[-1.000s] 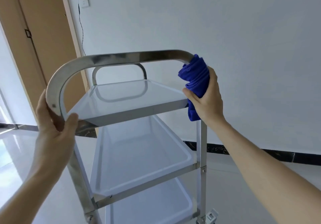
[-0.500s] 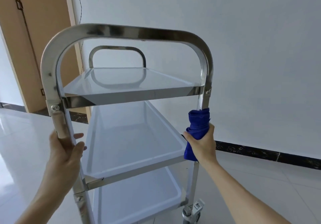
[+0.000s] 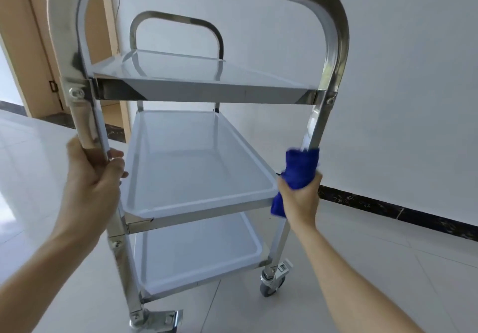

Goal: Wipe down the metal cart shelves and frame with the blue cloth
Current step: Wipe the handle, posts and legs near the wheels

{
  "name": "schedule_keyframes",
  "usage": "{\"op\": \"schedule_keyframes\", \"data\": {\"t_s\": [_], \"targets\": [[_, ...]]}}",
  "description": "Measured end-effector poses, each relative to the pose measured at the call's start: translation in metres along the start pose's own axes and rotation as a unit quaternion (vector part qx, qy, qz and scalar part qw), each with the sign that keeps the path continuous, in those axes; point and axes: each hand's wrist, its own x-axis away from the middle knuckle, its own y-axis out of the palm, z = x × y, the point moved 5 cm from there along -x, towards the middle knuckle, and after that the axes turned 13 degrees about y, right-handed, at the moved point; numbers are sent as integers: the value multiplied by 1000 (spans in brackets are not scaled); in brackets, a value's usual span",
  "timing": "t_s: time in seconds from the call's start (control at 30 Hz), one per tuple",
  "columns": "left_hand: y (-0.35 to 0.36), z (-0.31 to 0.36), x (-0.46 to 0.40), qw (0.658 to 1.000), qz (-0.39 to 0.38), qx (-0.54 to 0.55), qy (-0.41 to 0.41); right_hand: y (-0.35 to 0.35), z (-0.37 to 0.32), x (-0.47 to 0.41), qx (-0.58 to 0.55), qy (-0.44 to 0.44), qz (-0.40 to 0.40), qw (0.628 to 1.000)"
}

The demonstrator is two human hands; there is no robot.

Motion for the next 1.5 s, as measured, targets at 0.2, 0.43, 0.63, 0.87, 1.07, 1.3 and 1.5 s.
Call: {"op": "schedule_keyframes", "data": {"t_s": [0.2,0.43,0.63,0.87,1.07,1.3,1.5], "targets": [[2,5,1,1000,-15,14,7,3,10,0,25,18,-1,1000],[5,5,0,999,-25,28,13,1,-61,-21,-2,-65,0,998],[7,12,2,999,-16,49,16,-7,20,10,61,34,-116,991],[3,14,4,999,-6,32,2,-23,-12,59,24,-121,-52,991],[3,14,3,999,-6,38,-17,48,-51,94,9,-194,-157,968],[-1,23,2,999,-3,47,-26,175,-24,153,507,-369,-325,708],[-6,17,1,998,6,47,-38,192,-29,171,467,-317,-437,700]]}}
